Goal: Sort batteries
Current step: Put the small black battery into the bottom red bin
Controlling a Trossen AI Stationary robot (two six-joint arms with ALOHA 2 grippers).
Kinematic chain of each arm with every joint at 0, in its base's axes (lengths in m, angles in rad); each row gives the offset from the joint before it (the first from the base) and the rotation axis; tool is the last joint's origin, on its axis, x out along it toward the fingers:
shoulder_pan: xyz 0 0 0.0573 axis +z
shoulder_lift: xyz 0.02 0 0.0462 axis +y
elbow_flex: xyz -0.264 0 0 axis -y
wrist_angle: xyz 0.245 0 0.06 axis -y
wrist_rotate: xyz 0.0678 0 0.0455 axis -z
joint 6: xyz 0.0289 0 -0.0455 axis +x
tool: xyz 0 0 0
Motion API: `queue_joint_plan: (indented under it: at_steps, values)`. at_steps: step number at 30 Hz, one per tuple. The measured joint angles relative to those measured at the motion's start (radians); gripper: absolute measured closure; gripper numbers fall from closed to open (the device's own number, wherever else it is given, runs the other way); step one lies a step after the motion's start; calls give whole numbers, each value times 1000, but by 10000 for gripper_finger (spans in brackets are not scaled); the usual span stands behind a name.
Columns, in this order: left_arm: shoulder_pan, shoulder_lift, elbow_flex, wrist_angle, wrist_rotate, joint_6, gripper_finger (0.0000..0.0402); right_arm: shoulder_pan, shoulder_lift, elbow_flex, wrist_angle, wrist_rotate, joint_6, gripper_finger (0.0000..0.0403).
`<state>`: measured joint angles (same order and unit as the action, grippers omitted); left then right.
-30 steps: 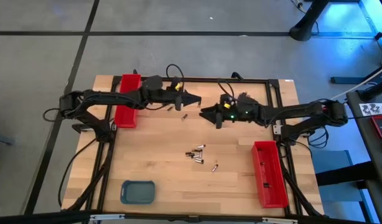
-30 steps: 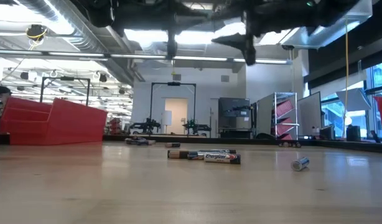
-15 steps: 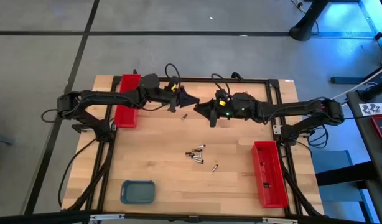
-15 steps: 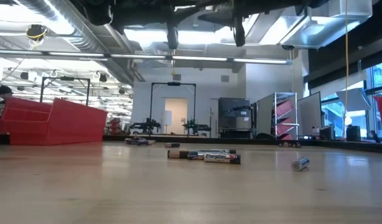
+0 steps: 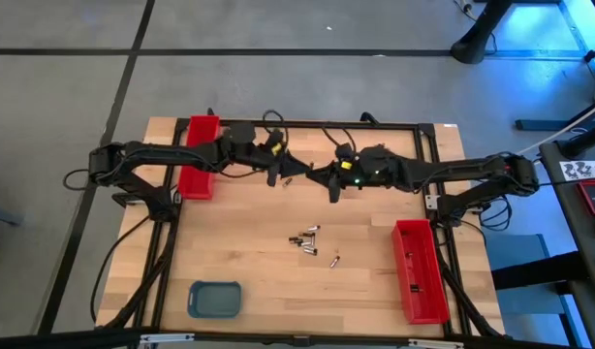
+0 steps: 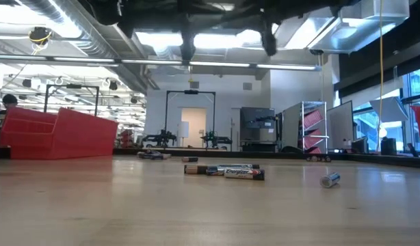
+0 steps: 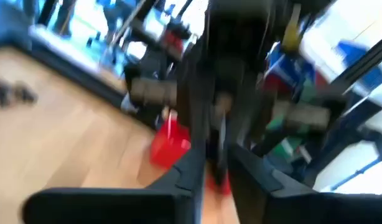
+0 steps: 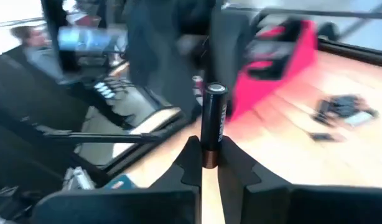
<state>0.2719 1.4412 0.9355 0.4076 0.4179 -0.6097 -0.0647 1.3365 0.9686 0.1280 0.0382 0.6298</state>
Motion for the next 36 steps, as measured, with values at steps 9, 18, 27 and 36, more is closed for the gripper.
queue_joint_plan:
  at_steps: [9,18,27,36]
  values:
    - [13,1,1,-108,-9,8,243,117,-127,1,-417,-23,101,383]
    - [11,1,1,-194,-10,8,233,499,-235,2,-924,-126,404,383]
    - [12,1,1,-189,-40,41,233,922,-233,0,-1297,-219,629,383]
    - [12,1,1,-189,-57,36,233,1001,-159,-106,-1104,-217,599,383]
